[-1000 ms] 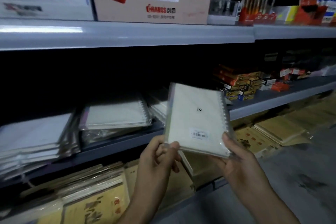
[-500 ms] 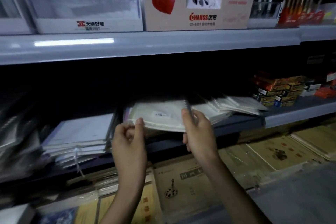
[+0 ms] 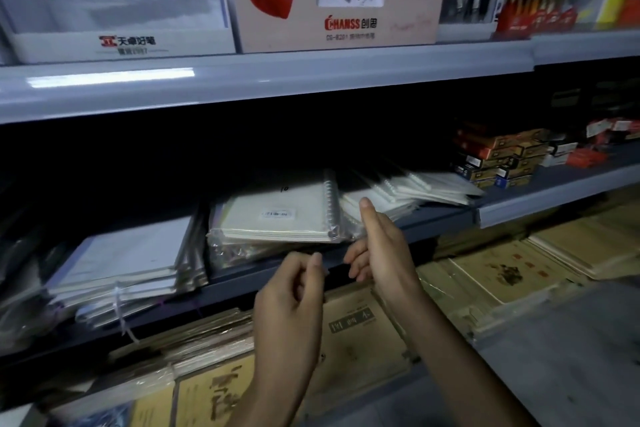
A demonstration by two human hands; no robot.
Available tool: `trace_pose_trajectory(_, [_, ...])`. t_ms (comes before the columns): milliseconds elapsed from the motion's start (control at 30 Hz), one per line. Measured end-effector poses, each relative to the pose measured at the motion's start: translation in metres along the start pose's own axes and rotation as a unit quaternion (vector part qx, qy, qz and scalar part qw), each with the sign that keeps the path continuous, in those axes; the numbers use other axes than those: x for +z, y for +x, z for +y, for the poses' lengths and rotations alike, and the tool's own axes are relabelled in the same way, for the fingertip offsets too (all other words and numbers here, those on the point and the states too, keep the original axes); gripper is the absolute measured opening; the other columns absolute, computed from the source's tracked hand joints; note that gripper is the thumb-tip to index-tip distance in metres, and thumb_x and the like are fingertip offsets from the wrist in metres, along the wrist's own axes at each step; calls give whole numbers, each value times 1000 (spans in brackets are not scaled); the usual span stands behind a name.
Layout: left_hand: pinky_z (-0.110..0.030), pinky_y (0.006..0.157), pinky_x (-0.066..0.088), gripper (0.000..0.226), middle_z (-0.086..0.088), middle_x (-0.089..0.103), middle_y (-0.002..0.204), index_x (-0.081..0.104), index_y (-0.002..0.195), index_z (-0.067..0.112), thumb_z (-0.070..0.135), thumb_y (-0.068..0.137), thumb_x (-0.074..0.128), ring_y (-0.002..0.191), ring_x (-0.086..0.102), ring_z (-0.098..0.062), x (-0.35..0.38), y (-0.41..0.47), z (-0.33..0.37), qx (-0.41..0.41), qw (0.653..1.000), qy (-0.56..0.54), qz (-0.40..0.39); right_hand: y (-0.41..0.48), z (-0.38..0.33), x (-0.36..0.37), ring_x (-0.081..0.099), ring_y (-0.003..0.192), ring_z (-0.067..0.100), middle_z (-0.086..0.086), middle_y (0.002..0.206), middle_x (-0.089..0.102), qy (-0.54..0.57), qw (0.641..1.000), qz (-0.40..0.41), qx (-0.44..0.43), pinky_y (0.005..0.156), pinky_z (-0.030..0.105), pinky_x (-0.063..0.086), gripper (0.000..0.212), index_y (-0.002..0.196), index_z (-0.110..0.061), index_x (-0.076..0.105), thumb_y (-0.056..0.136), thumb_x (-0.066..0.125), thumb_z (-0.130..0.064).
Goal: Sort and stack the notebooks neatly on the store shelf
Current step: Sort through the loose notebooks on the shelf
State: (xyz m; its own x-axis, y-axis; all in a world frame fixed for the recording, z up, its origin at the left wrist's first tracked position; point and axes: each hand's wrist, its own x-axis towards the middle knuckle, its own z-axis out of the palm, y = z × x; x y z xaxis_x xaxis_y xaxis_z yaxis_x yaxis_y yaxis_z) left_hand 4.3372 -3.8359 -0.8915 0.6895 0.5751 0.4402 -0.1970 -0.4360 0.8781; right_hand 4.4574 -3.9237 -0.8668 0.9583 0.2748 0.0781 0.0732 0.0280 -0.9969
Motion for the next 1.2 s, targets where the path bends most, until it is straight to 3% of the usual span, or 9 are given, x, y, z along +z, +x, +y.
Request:
trace_pose_trajectory(167, [-36,73,50,11,14,61,84,60,94,35,34,104,53,81,60,-7,51,-11,-14,102,984,130,-62,22,23,-54,59,51,21,9,66,67,-10,994,105,23,46,29,44,30,104,-10,65,103,57,-39])
trace_pose_trajectory(267, [-38,81,50,16,10,59,101,62,110,32,35,98,52,94,59,-18,89,-7,-20,192,949,236,-80,32,27,-88,65,67,18,2,80,69,-91,981,174,0,58,30,49,24,117,-12,65,101,61,-30])
trace_pose_trajectory(400, [-45,92,50,31,-5,61,121,64,120,21,31,92,60,110,60,-30,132,14,-22,219,921,320,-38,58,25,-129,55,116,26,4,122,61,-470,831,207,-213,87,40,52,39,134,-19,60,96,67,-27])
trace_pose_trajectory(533, [-60,110,42,48,-18,56,141,61,133,16,31,88,68,131,52,-41,151,28,-28,153,904,398,-19,104,26,-147,42,134,33,12,144,50,-618,737,150,-228,108,47,42,63,145,-13,50,89,75,-28])
trace_pose_trajectory(633, [-64,111,38,56,-21,54,144,59,140,17,35,87,64,135,48,-44,160,34,-35,106,897,429,-30,123,40,-147,44,134,34,15,142,50,-660,697,135,-245,108,47,40,64,143,-12,53,85,77,-21])
trace_pose_trajectory(733, [-62,109,42,56,-23,53,142,60,138,15,33,86,66,133,46,-45,163,39,-40,106,893,437,-29,134,48,-149,57,112,36,14,120,62,-676,665,156,-276,97,47,48,57,133,-11,59,80,80,-16])
trace_pose_trajectory(833, [-58,102,48,54,-22,54,137,62,134,14,29,84,71,132,46,-44,161,43,-44,114,892,437,-27,141,51,-151,60,100,35,13,109,62,-678,655,163,-290,89,45,50,54,131,-11,60,81,80,-16])
trace_pose_trajectory(967, [-52,89,51,48,-14,57,126,60,130,18,28,84,70,121,48,-37,155,51,-45,130,891,435,-2,152,53,-149,62,96,36,14,109,61,-650,678,148,-308,79,44,53,58,131,-12,61,77,81,-7])
trace_pose_trajectory(1200, [-55,96,42,56,-15,55,136,58,139,16,35,86,52,127,48,-41,155,47,-42,108,882,459,-5,165,55,-157,61,113,35,12,129,61,-603,723,71,-329,93,44,51,62,143,-14,53,85,68,5])
